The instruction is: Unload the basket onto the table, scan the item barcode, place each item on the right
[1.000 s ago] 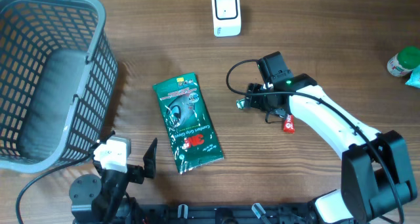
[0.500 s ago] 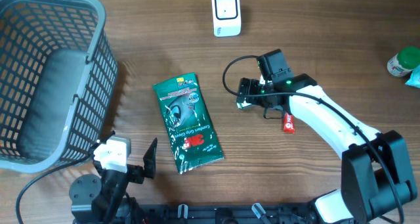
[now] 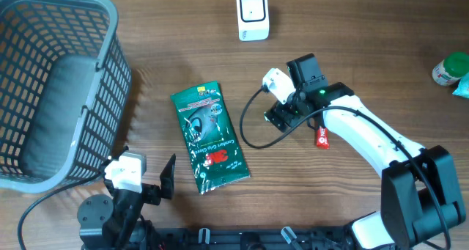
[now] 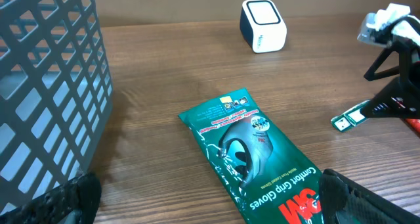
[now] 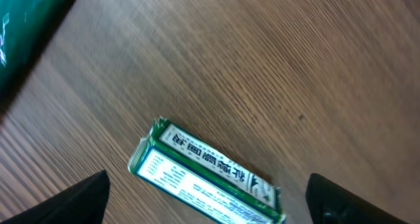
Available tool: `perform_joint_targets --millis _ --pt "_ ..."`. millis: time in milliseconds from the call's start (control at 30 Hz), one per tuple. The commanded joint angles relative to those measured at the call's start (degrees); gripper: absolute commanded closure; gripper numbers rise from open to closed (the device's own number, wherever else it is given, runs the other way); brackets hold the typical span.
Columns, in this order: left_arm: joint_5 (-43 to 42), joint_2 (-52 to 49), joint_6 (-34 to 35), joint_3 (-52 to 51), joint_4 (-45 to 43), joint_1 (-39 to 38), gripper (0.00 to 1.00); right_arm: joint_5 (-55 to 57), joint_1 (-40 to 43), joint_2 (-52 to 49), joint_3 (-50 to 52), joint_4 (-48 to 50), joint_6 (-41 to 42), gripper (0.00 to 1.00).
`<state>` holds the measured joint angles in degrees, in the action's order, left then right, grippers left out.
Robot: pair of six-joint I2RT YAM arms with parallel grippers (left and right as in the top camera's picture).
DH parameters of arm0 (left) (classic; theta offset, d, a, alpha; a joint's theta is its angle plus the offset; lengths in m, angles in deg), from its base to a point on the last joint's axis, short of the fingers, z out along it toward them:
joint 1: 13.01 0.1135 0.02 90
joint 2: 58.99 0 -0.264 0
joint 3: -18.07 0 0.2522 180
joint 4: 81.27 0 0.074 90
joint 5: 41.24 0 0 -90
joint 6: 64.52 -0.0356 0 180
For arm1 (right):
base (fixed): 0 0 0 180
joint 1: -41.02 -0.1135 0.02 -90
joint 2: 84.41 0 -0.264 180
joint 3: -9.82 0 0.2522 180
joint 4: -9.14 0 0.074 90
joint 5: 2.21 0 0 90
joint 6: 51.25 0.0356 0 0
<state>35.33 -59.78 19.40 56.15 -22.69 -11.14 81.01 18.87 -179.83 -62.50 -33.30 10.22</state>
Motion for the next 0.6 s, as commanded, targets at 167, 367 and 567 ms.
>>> perform_joint_targets --millis 167,367,567 --pt "-0.66 0.37 0.59 -0.37 -0.13 -0.26 0.0 1.22 0.11 -2.36 -0.02 -4.46 -11.28 0.18" --pt "-0.68 0.37 0.59 -0.37 -0.13 -0.26 0.0 5.25 0.09 -7.58 -0.02 -3.02 -12.44 0.23" --pt "-0.68 0.37 0.59 -0.37 -0.13 -0.26 0.0 15.85 0.11 -9.75 -0.02 4.28 -6.27 0.89"
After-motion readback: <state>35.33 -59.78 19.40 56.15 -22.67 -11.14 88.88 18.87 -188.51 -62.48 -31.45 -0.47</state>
